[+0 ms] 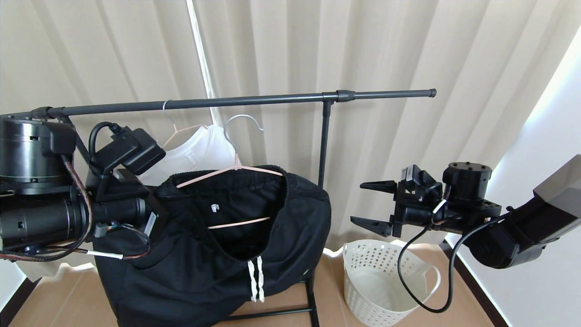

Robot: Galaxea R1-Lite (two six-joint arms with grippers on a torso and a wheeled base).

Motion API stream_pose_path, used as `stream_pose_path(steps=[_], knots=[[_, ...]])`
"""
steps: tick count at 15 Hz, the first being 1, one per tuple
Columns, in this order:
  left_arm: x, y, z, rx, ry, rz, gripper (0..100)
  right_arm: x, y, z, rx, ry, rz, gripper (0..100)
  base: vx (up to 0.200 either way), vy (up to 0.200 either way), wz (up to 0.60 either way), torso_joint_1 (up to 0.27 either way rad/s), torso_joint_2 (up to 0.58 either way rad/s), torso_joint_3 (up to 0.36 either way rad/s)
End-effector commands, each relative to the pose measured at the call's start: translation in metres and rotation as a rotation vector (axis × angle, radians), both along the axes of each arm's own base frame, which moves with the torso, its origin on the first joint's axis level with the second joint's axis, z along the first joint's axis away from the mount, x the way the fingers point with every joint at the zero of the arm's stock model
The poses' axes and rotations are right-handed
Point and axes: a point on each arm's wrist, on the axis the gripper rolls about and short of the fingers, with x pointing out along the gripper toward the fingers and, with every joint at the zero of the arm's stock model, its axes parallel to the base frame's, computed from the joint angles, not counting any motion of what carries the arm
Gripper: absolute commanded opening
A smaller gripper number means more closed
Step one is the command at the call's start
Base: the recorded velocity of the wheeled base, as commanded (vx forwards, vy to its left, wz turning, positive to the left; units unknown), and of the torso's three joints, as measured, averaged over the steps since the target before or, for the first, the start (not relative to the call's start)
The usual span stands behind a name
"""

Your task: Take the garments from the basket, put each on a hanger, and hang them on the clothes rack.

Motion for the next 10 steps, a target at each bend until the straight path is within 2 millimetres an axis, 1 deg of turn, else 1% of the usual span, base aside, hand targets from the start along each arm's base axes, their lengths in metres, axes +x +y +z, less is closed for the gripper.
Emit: stream_pose_path(steps=[1,5,7,10], knots=[[0.006,0.002,-0.011,0.010,0.041,0.014,0,0.000,0.000,-0.001,0.000,0.002,0.001,100,0.000,0.000,0.00,0.000,0.00,0.000],[0.017,0.006,-0.022,0.010,0.058,0.039,0,0.000,0.000,-0.001,0.000,0.002,0.001,100,0.000,0.000,0.00,0.000,0.00,0.000],[0.019,0.006,-0.024,0.004,0.066,0.045,0,0.000,0.000,0.000,-0.001,-0.001,0.001,100,0.000,0.000,0.00,0.000,0.00,0.000],[0.026,0.004,-0.030,-0.037,0.105,0.072,0,0.000,0.000,0.000,-0.001,-0.001,0.001,100,0.000,0.000,0.00,0.000,0.00,0.000]])
